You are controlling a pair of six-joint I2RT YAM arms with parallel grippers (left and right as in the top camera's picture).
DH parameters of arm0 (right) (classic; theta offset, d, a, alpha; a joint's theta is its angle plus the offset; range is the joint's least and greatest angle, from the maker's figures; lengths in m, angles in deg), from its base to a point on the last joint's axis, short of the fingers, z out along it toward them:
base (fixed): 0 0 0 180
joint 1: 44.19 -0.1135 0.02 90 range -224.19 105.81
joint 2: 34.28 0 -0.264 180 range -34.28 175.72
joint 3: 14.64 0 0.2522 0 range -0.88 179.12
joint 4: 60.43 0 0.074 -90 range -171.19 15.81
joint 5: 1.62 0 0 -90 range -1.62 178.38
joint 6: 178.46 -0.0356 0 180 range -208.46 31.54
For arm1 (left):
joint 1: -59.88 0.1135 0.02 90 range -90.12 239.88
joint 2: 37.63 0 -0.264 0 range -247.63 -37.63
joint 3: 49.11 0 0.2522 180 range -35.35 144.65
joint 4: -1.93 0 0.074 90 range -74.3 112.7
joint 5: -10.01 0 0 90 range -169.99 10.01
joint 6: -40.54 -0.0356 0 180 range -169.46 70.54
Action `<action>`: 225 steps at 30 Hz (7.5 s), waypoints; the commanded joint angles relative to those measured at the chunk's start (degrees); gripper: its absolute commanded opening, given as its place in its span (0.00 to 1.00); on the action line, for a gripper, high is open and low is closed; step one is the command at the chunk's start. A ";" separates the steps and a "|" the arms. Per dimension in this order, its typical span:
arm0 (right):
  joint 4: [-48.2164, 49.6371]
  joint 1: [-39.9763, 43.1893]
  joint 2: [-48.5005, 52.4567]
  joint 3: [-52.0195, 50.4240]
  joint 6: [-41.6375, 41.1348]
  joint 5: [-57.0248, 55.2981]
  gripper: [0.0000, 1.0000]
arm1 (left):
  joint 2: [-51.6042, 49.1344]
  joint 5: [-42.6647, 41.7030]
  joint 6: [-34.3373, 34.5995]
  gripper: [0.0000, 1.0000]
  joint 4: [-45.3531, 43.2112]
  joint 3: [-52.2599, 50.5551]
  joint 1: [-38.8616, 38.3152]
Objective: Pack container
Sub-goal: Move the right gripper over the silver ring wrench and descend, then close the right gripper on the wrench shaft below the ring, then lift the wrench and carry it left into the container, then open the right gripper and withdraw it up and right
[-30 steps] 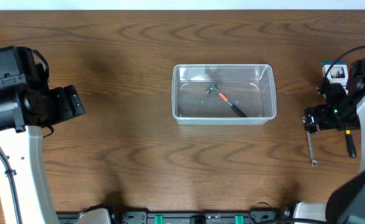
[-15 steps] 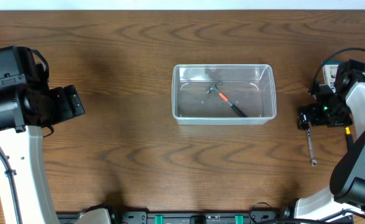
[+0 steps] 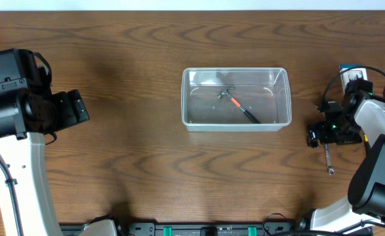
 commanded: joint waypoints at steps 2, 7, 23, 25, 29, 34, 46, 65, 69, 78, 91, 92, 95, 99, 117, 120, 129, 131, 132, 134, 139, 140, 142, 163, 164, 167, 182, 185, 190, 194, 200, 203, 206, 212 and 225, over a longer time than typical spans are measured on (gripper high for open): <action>2.10 0.61 0.33 -0.44 -0.63 -1.40 0.99 | 0.13 0.11 -0.33 0.98 0.20 0.63 0.31; 5.62 0.61 0.33 -1.49 -0.68 -1.38 0.99 | 0.13 0.11 -0.33 0.98 0.20 0.63 0.31; 7.93 0.76 0.33 -4.13 -2.29 -0.48 0.99 | 0.13 0.11 -0.33 0.98 0.20 0.63 0.31; 8.31 0.90 0.33 -4.13 -2.95 -0.48 0.99 | 0.13 0.11 -0.33 0.98 0.20 0.63 0.31; 8.92 1.38 0.33 -4.17 -4.15 -0.46 0.99 | 0.13 0.11 -0.33 0.98 0.20 0.63 0.31; 8.92 1.46 0.33 -4.63 -4.15 -0.17 0.99 | 0.13 0.11 -0.33 0.98 0.20 0.63 0.31; 11.26 1.46 0.33 -7.43 -4.61 0.83 0.99 | 0.13 0.09 -0.33 0.98 0.20 0.63 0.31; 10.82 1.46 0.33 -7.41 -5.29 0.79 0.63 | 0.13 0.11 -0.31 0.98 0.17 0.63 0.31; 10.47 1.46 0.33 -7.41 -6.25 0.79 0.58 | 0.13 0.11 -0.31 0.98 0.17 0.63 0.31; 10.43 1.46 0.33 -7.41 -6.25 0.79 0.36 | 0.13 0.11 -0.31 0.98 0.20 0.63 0.31; 10.36 1.46 0.33 -6.82 -5.22 1.07 0.24 | 0.13 0.11 -0.31 0.98 0.17 0.63 0.31; 10.19 1.46 0.33 -6.71 -4.66 1.27 0.24 | 0.13 0.11 -0.33 0.98 0.20 0.63 0.31; 10.10 1.46 0.33 -6.62 -3.98 1.44 0.21 | 0.13 0.11 -0.31 0.98 0.20 0.63 0.31; 9.97 1.46 0.33 -6.62 -3.58 1.46 0.19 | 0.13 0.11 -0.31 0.98 0.20 0.63 0.31; 4.59 1.36 0.33 -0.33 -1.49 1.38 0.10 | 0.13 0.11 -0.33 0.98 0.20 0.63 0.31; 2.45 1.29 0.33 2.43 -1.49 1.40 0.07 | 0.13 0.11 -0.33 0.98 0.20 0.63 0.31; -10.43 -2.71 0.31 16.87 2.93 1.42 0.07 | 0.13 0.11 -0.31 0.98 0.20 0.63 0.31; -13.70 -4.85 0.31 21.35 3.63 1.40 0.06 | 0.13 0.11 -0.33 0.98 0.20 0.63 0.31; -14.99 -5.95 0.33 23.37 4.00 1.42 0.06 | 0.13 0.11 -0.33 0.98 0.20 0.63 0.31; -17.42 -8.59 0.33 27.78 5.11 1.42 0.06 | 0.13 0.11 -0.31 0.98 0.20 0.63 0.31; -20.81 -16.22 0.33 37.81 9.31 0.96 0.08 | 0.13 0.11 -0.33 0.98 0.20 0.63 0.31; -21.00 -17.77 0.33 39.30 10.19 0.96 0.09 | 0.13 0.11 -0.31 0.98 0.20 0.63 0.31; -21.11 -20.87 0.33 41.62 11.96 1.01 0.10 | 0.13 0.11 -0.33 0.98 0.20 0.63 0.31; -15.06 -43.95 1.25 43.12 31.23 6.40 0.10 | 0.13 0.11 -0.31 0.98 0.20 0.63 0.31; -15.02 -43.98 1.44 43.12 31.78 6.67 0.11 | 0.13 0.11 -0.31 0.98 0.17 0.63 0.31; -14.88 -44.00 2.75 43.12 33.42 7.37 0.11 | 0.13 0.11 -0.31 0.98 0.20 0.63 0.31; -14.86 -43.98 11.34 43.10 34.95 11.06 0.08 | 0.13 0.11 -0.33 0.98 0.17 0.63 0.31; -14.88 -44.00 13.70 43.10 34.95 11.15 0.08 | 0.13 0.11 -0.31 0.98 0.20 0.63 0.31; -14.69 -43.98 16.72 43.10 34.95 12.07 0.10 | 0.13 0.11 -0.33 0.98 0.20 0.63 0.31; -14.38 -44.00 18.25 43.10 34.95 12.63 0.11 | 0.13 0.11 -0.33 0.98 0.20 0.63 0.31; -14.49 -44.00 19.63 43.08 34.88 14.38 0.13 | 0.13 0.11 -0.31 0.98 0.17 0.63 0.31; -14.43 -44.00 19.69 43.08 34.91 14.95 0.17 | 0.13 0.11 -0.31 0.98 0.20 0.63 0.31; -14.47 -43.98 19.69 43.08 34.88 14.93 0.20 | 0.13 0.11 -0.31 0.98 0.20 0.63 0.31; -14.45 -44.00 19.67 43.08 33.81 14.97 0.24 | 0.13 0.11 -0.33 0.98 0.20 0.63 0.31; -14.71 -42.95 12.59 53.22 20.70 3.15 0.99 | 0.13 0.11 -0.33 0.98 0.20 0.63 0.31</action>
